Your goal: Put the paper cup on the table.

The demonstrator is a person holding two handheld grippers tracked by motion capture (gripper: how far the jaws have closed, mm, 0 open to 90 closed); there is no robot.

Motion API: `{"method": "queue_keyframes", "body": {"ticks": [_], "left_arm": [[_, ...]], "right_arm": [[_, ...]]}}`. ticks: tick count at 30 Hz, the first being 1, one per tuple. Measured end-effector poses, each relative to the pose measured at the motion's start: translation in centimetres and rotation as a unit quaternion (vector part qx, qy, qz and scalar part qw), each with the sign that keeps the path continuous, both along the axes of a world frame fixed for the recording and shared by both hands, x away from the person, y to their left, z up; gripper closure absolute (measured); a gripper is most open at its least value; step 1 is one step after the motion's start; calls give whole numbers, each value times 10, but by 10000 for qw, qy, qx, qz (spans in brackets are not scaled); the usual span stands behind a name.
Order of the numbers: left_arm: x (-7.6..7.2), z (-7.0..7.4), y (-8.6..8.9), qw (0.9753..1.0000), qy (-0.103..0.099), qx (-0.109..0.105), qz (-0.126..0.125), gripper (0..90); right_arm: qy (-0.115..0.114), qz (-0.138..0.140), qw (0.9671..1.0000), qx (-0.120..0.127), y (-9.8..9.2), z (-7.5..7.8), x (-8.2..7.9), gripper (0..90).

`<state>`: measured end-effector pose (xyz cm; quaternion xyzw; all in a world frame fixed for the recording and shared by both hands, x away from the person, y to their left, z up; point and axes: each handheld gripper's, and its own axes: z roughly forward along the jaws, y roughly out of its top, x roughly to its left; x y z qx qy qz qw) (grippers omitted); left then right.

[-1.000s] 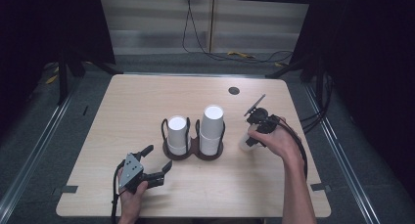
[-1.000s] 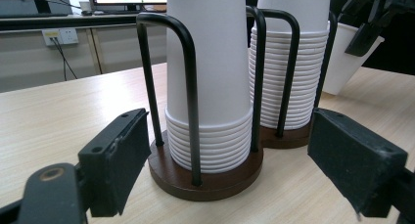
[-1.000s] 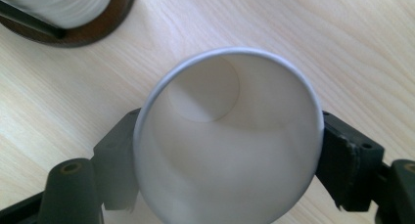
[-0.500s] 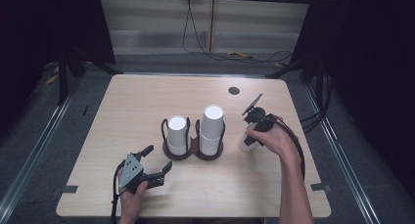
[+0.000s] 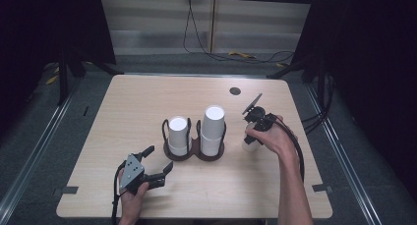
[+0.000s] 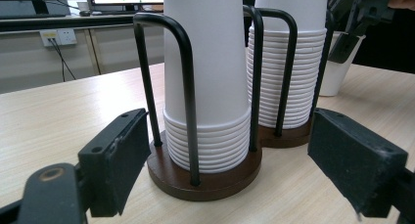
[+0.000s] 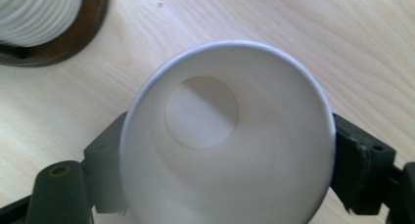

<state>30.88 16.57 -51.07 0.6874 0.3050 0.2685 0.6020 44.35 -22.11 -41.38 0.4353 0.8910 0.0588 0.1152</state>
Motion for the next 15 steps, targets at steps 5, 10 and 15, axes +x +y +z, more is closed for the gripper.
{"method": "queue_keyframes", "body": {"ticks": [5, 10, 15], "left_arm": [[0, 0, 0, 10000, 2, -14, -8, 156], [0, 0, 0, 10000, 7, -7, -17, 156], [1, 0, -1, 10000, 41, -9, -24, 156]], "right_arm": [[-62, -22, 10000, 12, 0, -2, 0, 178], [-152, 28, 9997, 204, -1, -3, -1, 171], [-263, 13, 9991, 319, -2, -3, -2, 164]]}}
